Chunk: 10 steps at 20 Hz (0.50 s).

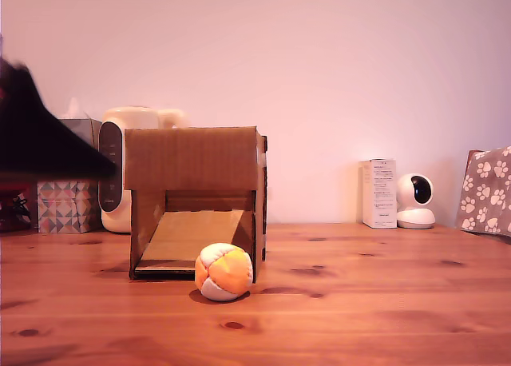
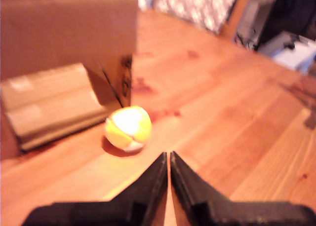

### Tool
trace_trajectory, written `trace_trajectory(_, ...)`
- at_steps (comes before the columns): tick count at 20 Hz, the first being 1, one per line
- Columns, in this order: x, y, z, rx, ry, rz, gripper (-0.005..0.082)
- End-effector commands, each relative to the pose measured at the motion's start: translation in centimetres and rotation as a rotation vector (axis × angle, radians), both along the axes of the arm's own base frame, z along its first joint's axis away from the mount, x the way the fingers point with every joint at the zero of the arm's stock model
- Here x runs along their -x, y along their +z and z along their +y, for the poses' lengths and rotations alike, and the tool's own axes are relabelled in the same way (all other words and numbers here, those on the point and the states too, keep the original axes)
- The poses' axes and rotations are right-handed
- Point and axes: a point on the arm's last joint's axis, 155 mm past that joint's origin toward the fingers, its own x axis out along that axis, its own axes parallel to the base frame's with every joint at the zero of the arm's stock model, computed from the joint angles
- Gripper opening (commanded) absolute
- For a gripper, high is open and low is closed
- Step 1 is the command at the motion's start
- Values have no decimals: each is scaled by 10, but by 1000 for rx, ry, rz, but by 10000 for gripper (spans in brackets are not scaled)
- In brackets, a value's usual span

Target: Drop the footbag into the cardboard dice tower

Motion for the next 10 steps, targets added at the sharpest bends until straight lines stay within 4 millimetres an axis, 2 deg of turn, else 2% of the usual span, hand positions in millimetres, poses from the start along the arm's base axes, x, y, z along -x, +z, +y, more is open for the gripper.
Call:
trace_trajectory(1, -5, 7, -8, 18, -6, -24, -20)
trace_trajectory(6, -16, -6, -20, 6, -16, -8, -15)
trace_trajectory(7, -19, -7, -22, 4, -17, -10, 23)
trace_trajectory(8, -22, -8, -24, 4, -16, -11, 181)
trace_trajectory(10, -30, -6, -28, 7, -4, -23, 647)
